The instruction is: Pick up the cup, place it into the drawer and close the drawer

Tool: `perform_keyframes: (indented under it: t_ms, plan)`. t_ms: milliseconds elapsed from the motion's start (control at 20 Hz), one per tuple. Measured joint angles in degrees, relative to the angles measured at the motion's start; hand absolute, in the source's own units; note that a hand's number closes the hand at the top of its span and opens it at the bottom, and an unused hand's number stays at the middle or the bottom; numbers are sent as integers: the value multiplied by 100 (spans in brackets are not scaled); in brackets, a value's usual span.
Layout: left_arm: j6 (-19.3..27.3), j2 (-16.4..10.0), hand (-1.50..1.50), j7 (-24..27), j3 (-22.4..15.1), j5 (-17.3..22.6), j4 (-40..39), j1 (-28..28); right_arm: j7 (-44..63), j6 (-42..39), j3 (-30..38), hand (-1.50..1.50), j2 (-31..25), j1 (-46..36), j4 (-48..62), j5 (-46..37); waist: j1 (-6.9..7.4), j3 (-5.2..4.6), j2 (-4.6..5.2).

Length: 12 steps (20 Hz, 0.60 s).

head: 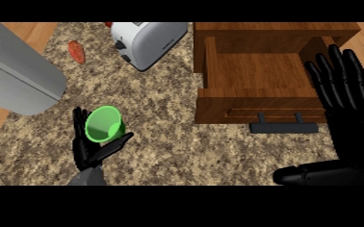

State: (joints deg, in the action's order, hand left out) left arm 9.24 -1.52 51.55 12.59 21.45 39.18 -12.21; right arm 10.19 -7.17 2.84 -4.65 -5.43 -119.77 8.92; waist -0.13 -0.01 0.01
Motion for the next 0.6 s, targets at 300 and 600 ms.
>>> perform_keyframes:
  t_ms: [300, 600]
  plan:
    - [-745, -105, -150, 93, 42, 181, -313, -169, 5, -58, 48, -150, -48, 71, -46, 38, -8, -3, 1]
    - [-1354, -214, 150, 426, 120, 249, -861, -499, 25, -87, 95, -150, -60, 16, 29, 106, -15, -3, 5]
